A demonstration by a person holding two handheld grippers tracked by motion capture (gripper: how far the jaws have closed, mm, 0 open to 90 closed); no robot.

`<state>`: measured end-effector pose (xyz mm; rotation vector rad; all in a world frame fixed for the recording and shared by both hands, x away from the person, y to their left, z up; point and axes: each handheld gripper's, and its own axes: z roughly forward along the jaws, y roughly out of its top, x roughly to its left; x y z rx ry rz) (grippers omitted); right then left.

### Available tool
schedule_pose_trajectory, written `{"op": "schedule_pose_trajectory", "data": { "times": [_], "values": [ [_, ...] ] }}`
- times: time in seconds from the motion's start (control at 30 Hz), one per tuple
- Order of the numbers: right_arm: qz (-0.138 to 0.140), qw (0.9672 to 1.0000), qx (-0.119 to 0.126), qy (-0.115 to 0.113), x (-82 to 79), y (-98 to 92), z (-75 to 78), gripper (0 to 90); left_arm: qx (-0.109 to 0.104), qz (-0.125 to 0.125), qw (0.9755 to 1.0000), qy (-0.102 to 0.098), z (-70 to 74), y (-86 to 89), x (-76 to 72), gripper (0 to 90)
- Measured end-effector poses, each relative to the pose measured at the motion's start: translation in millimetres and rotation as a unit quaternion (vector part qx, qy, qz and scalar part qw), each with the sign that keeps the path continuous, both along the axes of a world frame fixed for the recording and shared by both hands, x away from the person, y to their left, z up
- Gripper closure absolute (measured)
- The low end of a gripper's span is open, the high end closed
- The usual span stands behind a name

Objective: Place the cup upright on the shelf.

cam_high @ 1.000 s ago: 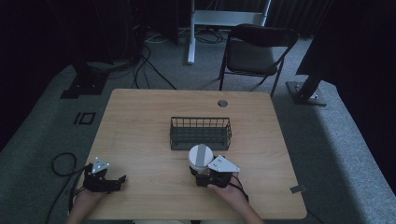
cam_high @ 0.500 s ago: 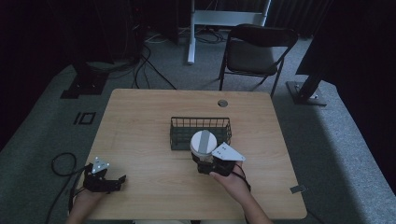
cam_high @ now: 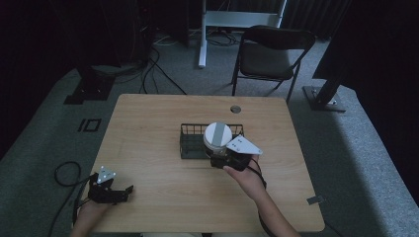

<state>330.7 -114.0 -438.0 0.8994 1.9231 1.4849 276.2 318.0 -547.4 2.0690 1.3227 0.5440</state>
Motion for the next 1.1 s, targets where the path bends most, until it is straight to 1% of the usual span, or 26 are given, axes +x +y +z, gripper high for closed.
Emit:
{"op": "schedule_pose_trajectory", "data": {
  "times": [0.27, 0.33, 0.4, 0.43, 0.53, 0.63, 0.7, 0.87, 1.1],
  "values": [
    [-0.014, 0.9999, -0.003, -0.007, 20.8, 1.4, 11.7, 18.3, 0.001, -0.001, 1.0, 0.0, 0.1, 0.2, 0.0, 1.2],
    [-0.019, 0.9998, -0.004, -0.008, 26.0, 2.5, 12.8, 18.3, 0.001, 0.0, 1.0, 0.0, 0.1, 0.1, 0.0, 1.2],
    [-0.027, 0.9996, 0.002, -0.012, 30.8, 2.9, 13.2, 18.3, 0.0, 0.0, 1.0, 0.0, 0.1, 0.1, 0.0, 1.2],
    [-0.027, 0.9996, 0.002, -0.012, 30.8, 2.9, 13.2, 18.3, 0.0, 0.0, 1.0, 0.0, 0.1, 0.1, 0.0, 1.2],
    [-0.034, 0.9994, 0.006, -0.009, 39.6, 3.8, 13.0, 18.3, 0.001, 0.0, 1.0, 0.0, 0.0, 0.1, 0.0, 1.2],
    [-0.042, 0.9991, 0.007, -0.004, 47.8, 5.0, 11.5, 18.3, 0.0, 0.0, 1.0, 0.001, 0.0, 0.0, -0.1, 1.2],
    [-0.048, 0.9988, 0.003, -0.003, 53.8, 5.6, 9.6, 18.3, 0.0, 0.0, 1.0, 0.0, 0.0, 0.0, 0.0, 1.2],
    [-0.06, 0.9981, 0.004, 0.011, 66.2, 7.4, 2.7, 18.3, 0.0, 0.0, 1.0, 0.0, 0.0, 0.0, -0.1, 1.2],
    [-0.07, 0.9971, -0.006, 0.029, 73.4, 10.9, -10.5, 18.3, 0.0, 0.0, 1.0, 0.0, 0.0, 0.0, -0.1, 1.2]
  ]
}}
